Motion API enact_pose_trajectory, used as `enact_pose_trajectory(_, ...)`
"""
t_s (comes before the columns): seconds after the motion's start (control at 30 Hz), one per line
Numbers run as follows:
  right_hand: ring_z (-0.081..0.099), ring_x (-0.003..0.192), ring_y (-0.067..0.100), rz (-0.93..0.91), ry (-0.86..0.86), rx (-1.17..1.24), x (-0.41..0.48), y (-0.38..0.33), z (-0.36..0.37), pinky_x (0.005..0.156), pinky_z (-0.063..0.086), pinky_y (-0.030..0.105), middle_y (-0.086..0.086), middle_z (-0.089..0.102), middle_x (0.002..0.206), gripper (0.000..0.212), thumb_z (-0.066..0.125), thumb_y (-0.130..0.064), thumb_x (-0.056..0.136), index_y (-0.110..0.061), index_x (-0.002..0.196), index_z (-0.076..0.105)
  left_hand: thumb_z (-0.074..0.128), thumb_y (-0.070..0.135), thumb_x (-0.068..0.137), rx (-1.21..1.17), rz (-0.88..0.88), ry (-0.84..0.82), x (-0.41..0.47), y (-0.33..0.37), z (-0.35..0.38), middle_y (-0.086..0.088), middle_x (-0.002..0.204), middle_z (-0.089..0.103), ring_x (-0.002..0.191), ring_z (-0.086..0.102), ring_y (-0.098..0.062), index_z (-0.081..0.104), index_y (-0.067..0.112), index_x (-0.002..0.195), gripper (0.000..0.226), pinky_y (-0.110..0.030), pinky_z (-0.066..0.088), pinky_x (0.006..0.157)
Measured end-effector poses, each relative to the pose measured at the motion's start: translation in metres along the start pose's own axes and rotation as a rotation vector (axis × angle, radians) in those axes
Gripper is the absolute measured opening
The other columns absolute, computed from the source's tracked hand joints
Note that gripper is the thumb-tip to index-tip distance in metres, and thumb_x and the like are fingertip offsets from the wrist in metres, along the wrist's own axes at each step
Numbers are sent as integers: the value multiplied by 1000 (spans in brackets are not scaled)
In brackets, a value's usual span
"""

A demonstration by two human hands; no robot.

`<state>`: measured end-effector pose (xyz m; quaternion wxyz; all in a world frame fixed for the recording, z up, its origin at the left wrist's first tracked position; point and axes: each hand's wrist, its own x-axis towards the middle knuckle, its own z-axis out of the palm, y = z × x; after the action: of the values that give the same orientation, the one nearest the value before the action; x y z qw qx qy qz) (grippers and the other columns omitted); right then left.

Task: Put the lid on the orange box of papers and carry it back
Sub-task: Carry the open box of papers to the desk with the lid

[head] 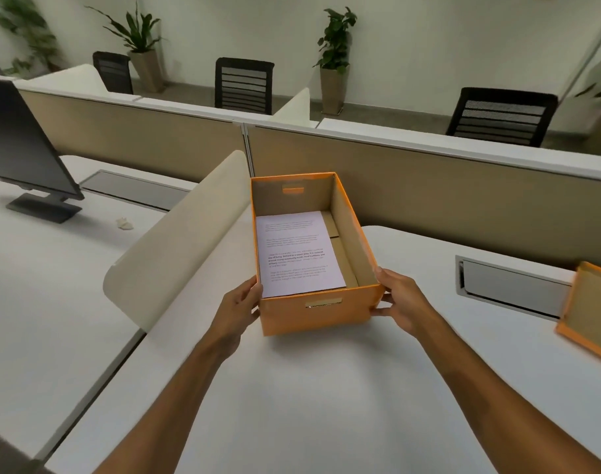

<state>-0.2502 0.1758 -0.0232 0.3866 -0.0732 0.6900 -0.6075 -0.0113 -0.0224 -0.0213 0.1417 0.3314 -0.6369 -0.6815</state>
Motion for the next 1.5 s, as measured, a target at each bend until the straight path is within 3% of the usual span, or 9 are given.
enact_pose_trajectory(0.17,66,103,35,-48,17,29,-45,10,-40,75,60,56,7,71,114,31,61,-37,94,-22,120,69,51,44,97,15,31,-51,-25,15,27,17,117,73,107,68,-3,68,59,102,24,-15,55,75)
enact_pose_trajectory(0.37,68,100,37,-80,67,54,-111,24,-96,70,61,55,6,74,109,22,70,-33,88,-26,109,72,54,42,96,35,48,-101,-71,21,74,15,111,75,103,70,-8,71,54,101,21,-15,57,68)
enact_pose_trajectory(0.57,67,102,37,-121,130,54,-191,55,-160,76,59,61,8,71,116,42,70,-32,89,-18,128,65,54,48,93,67,71,-170,-131,11,133,22,109,73,101,69,-3,70,60,97,20,-17,55,69)
enact_pose_trajectory(0.87,71,97,33,-113,202,114,-307,120,-237,76,58,62,1,78,102,43,75,-28,85,-18,126,68,56,54,91,109,49,-272,-220,-31,206,23,117,70,106,66,1,67,60,106,20,-17,54,75)
enact_pose_trajectory(1.0,69,100,33,-93,226,167,-343,151,-253,77,57,65,2,77,104,39,74,-25,85,-18,124,69,60,67,78,114,39,-306,-249,-49,226,23,118,70,106,66,3,66,59,109,32,-20,53,78)
enact_pose_trajectory(1.13,68,102,34,-74,252,222,-368,177,-258,76,57,64,2,77,106,34,73,-23,86,-20,120,70,61,67,78,121,14,-324,-269,-61,233,24,119,69,109,64,3,66,59,110,33,-22,52,80)
enact_pose_trajectory(1.33,66,108,35,-44,271,234,-385,197,-251,81,56,64,6,73,116,43,70,-25,89,-17,131,63,60,59,80,119,-28,-290,-287,-78,232,19,120,67,114,62,-15,64,50,112,33,-42,49,98)
enact_pose_trajectory(1.5,66,107,34,-23,292,242,-389,206,-241,81,56,63,7,73,115,41,68,-22,90,-17,131,63,61,59,79,116,-53,-274,-293,-87,226,8,131,62,120,58,-21,58,41,126,50,-47,47,102)
